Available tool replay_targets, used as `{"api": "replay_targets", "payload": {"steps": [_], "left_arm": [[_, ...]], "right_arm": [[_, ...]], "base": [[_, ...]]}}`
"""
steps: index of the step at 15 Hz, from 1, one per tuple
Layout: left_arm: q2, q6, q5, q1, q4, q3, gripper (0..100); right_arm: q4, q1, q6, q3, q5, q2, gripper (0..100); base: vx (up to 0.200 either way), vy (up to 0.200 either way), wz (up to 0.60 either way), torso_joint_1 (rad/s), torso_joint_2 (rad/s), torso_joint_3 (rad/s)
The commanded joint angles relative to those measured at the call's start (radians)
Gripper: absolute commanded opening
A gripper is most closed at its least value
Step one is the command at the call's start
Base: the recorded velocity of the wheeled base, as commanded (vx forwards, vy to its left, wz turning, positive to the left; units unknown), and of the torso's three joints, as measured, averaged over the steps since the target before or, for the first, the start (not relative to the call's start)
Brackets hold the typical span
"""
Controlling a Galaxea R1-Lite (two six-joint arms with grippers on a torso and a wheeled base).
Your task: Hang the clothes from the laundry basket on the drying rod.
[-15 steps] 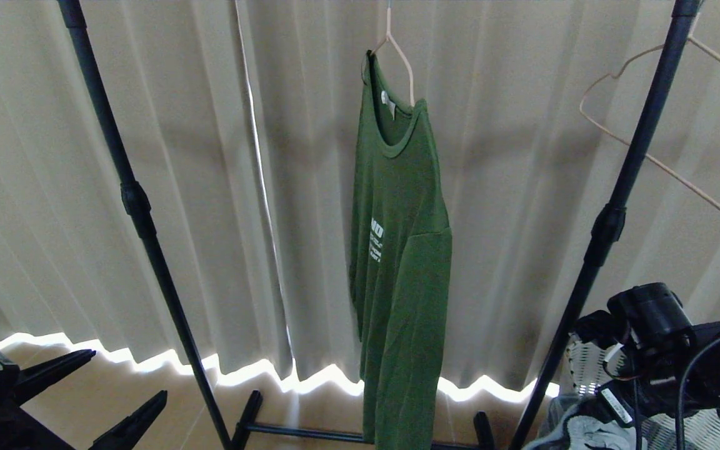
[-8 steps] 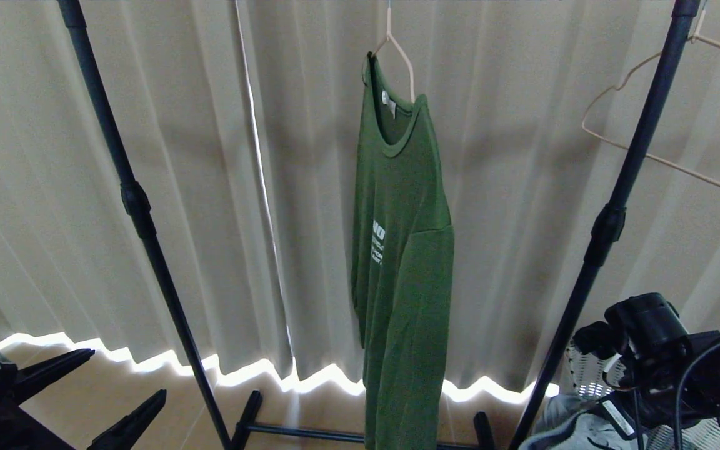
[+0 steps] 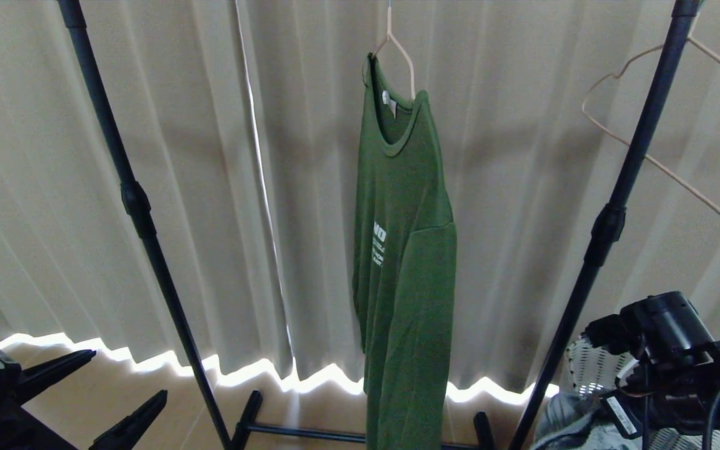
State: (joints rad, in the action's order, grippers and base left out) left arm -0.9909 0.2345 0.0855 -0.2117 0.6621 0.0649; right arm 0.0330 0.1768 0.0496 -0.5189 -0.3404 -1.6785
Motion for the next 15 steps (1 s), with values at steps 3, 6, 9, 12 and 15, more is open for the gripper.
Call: {"api": "replay_targets", "payload": {"steps": [3,6,9,12,15], "left_arm": [[-0.006,-0.001,-0.001,0.006,0.001,0.001,100],[-0.012,0.000,-0.003,0.008,0.001,0.003,100],[-0.011,-0.003,-0.003,0.008,0.001,0.001,100],[-0.012,-0.001,-0.003,0.006,-0.001,-0.004,100],[-0.011,-0.001,-0.001,0.005,0.001,-0.005,100]], "right_arm": [[0.002,0.119,-0.057,0.011,0.081,0.280,0],[0.002,0.168,-0.057,0.031,0.103,0.390,0],[0.004,0.179,-0.057,0.030,0.104,0.415,0],[0.004,0.194,-0.057,0.028,0.106,0.415,0],[0.005,0.201,-0.057,0.025,0.106,0.424,0]], "base": [[0.000,0.000,0.00,0.000,0.00,0.000],[0.000,0.000,0.00,0.000,0.00,0.000],[-0.200,0.000,0.00,0.001,0.00,0.002],[-0.200,0.000,0.00,0.005,0.00,0.001],[-0.200,0.000,0.00,-0.001,0.00,0.002]]}}
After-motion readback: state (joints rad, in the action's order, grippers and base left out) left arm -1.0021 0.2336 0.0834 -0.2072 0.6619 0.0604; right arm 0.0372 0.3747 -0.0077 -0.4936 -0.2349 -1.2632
